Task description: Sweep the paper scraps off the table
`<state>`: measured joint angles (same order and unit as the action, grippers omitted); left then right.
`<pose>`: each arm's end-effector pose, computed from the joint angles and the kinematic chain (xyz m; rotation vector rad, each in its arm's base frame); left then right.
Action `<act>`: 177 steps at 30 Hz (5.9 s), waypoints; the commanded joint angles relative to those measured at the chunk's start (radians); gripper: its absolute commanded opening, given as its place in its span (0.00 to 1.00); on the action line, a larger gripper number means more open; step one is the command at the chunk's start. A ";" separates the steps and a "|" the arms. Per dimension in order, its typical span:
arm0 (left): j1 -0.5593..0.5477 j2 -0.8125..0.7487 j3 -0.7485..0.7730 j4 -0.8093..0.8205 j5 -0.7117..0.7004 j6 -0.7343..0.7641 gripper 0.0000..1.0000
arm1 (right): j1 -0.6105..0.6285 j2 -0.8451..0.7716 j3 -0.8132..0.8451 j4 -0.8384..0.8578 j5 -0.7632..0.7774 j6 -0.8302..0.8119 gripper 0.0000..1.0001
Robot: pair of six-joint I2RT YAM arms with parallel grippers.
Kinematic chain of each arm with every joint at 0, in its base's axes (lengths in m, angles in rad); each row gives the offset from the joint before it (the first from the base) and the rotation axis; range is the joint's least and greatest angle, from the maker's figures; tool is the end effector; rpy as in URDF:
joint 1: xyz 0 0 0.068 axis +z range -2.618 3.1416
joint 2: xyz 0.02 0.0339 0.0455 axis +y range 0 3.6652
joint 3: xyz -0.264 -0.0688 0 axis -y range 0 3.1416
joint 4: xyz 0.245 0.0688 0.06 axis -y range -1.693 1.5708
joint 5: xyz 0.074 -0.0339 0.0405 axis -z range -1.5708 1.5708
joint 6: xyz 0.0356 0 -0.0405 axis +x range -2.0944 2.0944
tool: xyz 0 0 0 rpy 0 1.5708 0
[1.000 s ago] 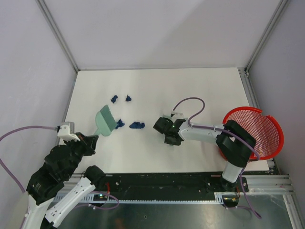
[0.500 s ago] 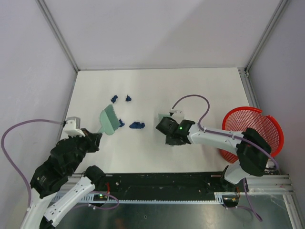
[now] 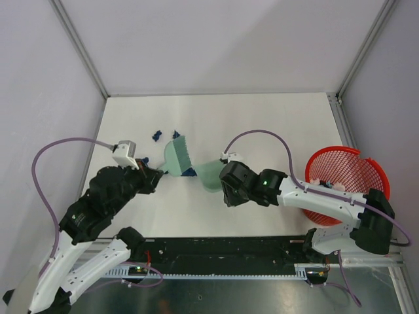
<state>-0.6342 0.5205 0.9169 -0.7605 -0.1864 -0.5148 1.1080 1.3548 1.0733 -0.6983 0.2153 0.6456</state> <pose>0.0809 -0.0514 0.3559 -0.0091 1.9732 -0.5828 0.1301 0.2436 0.2706 -0.5068 2.5217 0.4239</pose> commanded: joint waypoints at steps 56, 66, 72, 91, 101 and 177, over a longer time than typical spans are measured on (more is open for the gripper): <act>0.060 0.910 0.323 -0.021 -0.079 0.303 0.00 | -0.050 0.338 0.118 -0.050 -0.128 -0.404 0.00; 0.059 0.900 0.318 -0.021 0.055 0.318 0.00 | -0.054 0.400 0.177 -0.071 -0.108 -0.442 0.00; 0.059 0.866 0.312 -0.022 0.147 0.298 0.00 | -0.064 0.392 0.178 -0.056 -0.125 -0.451 0.00; 0.057 0.765 0.258 -0.036 0.375 0.237 0.00 | -0.062 0.383 0.178 -0.023 -0.107 -0.396 0.00; 0.060 0.707 0.379 -0.189 0.062 0.201 0.00 | -0.025 0.376 0.178 0.006 -0.073 -0.311 0.00; 0.067 0.026 0.003 -0.167 -0.063 -0.016 0.00 | 0.062 -0.307 0.550 -0.711 0.431 0.628 0.00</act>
<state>-0.5728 0.5278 0.9245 -0.9726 -0.2340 -0.5236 1.1854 1.1324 1.6417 -1.3338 0.5419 1.1732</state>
